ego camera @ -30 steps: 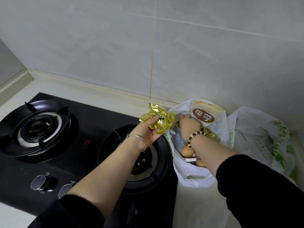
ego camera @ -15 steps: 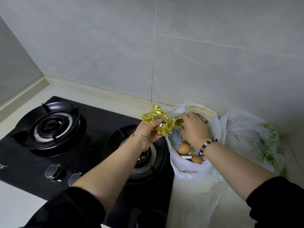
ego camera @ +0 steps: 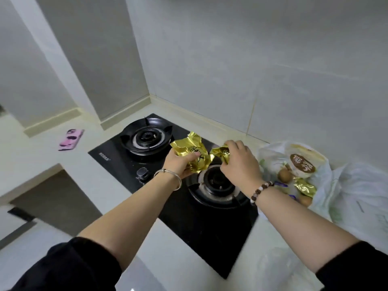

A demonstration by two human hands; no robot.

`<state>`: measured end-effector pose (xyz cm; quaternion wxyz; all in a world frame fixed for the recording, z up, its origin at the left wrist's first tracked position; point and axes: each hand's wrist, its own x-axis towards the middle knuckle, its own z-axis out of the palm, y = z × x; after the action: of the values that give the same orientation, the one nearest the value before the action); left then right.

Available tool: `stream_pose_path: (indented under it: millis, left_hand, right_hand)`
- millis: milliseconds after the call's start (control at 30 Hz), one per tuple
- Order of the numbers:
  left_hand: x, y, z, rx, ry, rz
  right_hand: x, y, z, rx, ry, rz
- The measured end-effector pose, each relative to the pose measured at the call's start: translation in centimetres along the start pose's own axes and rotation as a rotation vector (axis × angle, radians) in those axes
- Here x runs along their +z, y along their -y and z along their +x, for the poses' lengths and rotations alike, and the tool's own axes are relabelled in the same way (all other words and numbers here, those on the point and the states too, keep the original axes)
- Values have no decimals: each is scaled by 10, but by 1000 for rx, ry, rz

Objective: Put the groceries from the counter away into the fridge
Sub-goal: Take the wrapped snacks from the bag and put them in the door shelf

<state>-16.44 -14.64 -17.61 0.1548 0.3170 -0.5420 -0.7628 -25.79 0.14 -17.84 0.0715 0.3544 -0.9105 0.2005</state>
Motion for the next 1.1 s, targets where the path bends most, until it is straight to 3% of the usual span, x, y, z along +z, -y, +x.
stream_pose_path:
  millis: [367,633,867,1100]
  left_hand:
    - [-209,-39,-182,197,-514,-18]
    - [-330,-45,-413,380,-891,-107]
    - [-387,-21,-607,455,-1227,-107]
    - [-406,-3,-734,590,-1481,-125]
  right_hand:
    - [19,243,-65,-494,87,319]
    - [-7,434,-217,-875,159,546]
    - [-43,548,-361,-1140,213,794]
    - [-71,626,-467,-1332,264,981]
